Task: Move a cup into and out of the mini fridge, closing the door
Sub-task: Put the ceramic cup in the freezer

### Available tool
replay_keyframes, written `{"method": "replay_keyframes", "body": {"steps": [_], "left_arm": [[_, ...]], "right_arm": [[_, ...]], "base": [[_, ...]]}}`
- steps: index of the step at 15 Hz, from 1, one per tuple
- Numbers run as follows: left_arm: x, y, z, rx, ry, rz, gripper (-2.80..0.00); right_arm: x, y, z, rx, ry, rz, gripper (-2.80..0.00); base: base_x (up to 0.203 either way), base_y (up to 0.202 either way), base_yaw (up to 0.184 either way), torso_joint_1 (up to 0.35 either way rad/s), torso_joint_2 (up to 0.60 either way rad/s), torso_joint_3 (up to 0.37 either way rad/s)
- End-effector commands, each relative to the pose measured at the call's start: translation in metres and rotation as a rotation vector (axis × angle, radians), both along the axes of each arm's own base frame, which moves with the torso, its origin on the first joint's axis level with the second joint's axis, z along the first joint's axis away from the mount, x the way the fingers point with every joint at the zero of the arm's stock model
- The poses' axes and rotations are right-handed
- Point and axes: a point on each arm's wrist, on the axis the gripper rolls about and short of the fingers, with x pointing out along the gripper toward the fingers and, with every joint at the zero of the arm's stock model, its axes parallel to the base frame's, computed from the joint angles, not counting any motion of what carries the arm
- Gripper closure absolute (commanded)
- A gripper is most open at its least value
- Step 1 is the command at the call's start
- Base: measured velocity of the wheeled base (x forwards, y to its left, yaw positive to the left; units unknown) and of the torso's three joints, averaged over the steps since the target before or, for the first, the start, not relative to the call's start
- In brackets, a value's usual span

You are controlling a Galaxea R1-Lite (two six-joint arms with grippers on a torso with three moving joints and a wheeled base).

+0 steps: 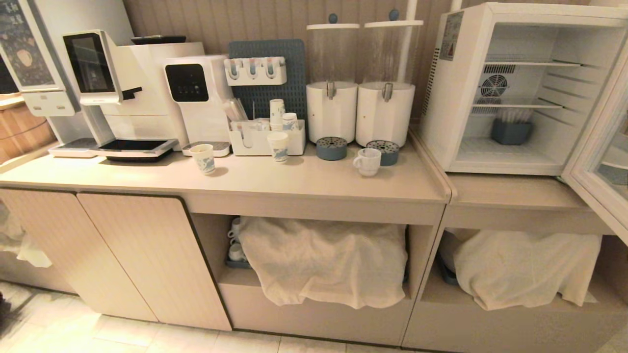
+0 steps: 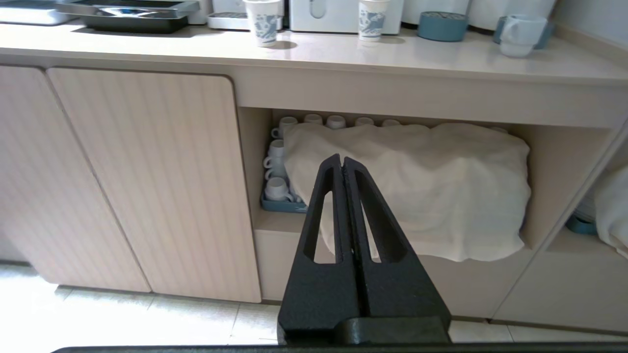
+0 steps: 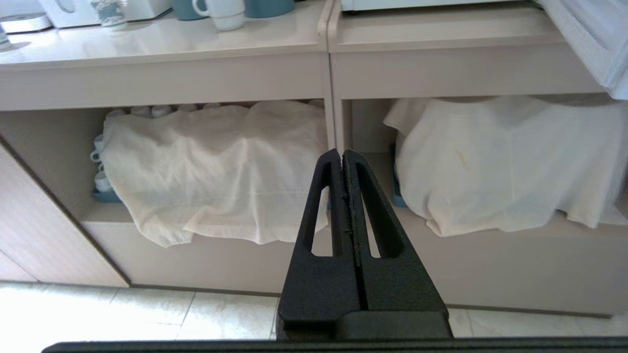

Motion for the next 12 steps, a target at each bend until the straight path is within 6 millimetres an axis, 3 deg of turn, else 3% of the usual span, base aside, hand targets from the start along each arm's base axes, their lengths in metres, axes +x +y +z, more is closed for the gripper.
{"method": "replay_keyframes", "body": {"steps": [1,12], "left_arm": [[0.0028,0.0,-0.011,-0.002,0.033,0.0,0.0],[0.0028,0.0,-0.0107,-0.002,0.03,0.0,0.0]], "right_arm": [[0.0001,0.0,0.0,0.001,0.001,0.001,0.0],[0.0001,0.0,0.0,0.001,0.001,0.001,0.0]], "base": [[0.0,0.0,0.0,0.0,0.0,0.0],[0.0,0.0,0.0,0.0,0.0,0.0]]}}
